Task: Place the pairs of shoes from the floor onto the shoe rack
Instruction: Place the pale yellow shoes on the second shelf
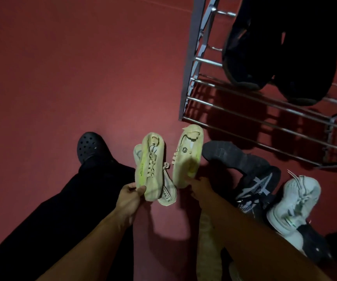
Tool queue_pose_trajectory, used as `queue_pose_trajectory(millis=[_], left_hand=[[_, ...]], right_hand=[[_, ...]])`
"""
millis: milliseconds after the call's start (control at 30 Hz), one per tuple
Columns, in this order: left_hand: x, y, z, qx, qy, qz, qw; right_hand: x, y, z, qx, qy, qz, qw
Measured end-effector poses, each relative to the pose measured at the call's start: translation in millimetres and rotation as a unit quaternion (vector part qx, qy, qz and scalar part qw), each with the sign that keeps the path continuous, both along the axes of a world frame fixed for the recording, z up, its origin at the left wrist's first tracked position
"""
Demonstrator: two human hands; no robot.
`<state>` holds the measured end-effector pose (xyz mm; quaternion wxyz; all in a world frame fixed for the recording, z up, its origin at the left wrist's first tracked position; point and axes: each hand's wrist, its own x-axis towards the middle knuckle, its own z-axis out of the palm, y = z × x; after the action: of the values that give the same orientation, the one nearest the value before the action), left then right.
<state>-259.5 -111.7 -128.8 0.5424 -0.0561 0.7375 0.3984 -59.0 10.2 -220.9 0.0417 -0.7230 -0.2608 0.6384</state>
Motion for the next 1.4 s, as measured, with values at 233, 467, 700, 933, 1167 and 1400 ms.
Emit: queue_pose_trajectory(millis=[233, 467, 700, 933, 1167, 1400], left_hand=[[13, 4, -8, 0.004, -0.034, 0.034, 0.999], [31, 22, 11, -0.007, 0.020, 0.056, 0.998], [51, 23, 48, 0.015, 0.027, -0.008, 0.999], [94, 22, 138, 0.101, -0.028, -0.067, 0.992], [157, 18, 228, 0.163, -0.049, -0.130, 0.977], [220, 16, 286, 0.205, -0.047, -0.180, 0.961]], right_hand=[[-20, -3, 29, -0.064, 0.050, -0.091, 0.993], [-28, -1, 47, -0.016, 0.011, -0.104, 0.994], [26, -5, 100, 0.018, 0.036, -0.125, 0.991], [102, -30, 205, 0.107, 0.069, -0.069, 0.990], [167, -58, 308, 0.155, 0.147, -0.200, 0.956], [233, -80, 361, 0.232, 0.147, -0.237, 0.932]])
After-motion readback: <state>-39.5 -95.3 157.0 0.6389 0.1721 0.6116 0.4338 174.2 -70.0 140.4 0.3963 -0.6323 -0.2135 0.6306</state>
